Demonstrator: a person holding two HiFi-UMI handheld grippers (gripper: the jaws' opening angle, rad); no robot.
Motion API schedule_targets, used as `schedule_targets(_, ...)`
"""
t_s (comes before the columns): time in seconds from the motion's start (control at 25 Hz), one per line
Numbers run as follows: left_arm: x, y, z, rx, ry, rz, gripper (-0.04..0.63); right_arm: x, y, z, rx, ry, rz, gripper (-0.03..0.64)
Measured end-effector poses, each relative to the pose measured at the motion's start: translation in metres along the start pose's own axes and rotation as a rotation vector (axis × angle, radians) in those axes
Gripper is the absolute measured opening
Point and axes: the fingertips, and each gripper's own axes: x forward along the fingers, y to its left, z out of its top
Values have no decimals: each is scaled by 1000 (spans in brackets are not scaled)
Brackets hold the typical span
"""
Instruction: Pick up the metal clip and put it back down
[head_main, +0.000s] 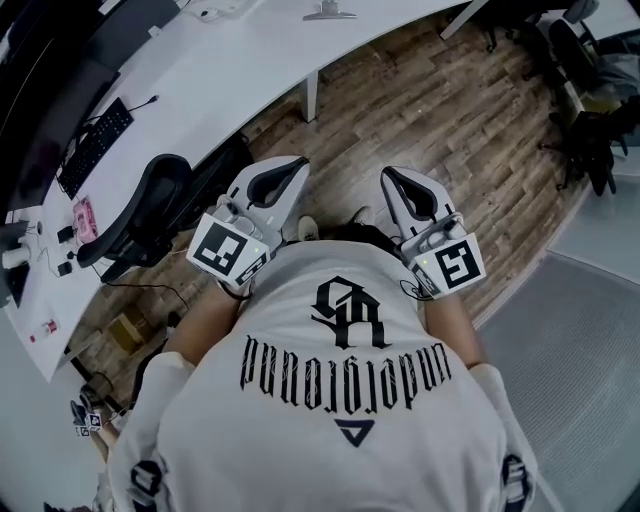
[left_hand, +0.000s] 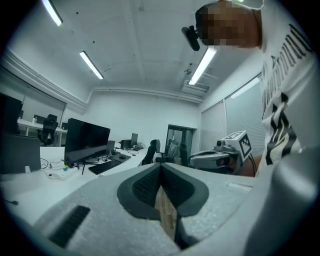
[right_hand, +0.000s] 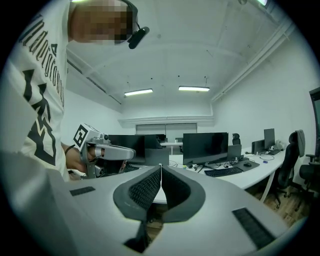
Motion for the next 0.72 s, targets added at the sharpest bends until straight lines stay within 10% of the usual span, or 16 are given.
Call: schedule_targets(0.72, 90, 72, 8, -14, 26, 160, 12, 63, -132, 5, -1, 0, 88, 15)
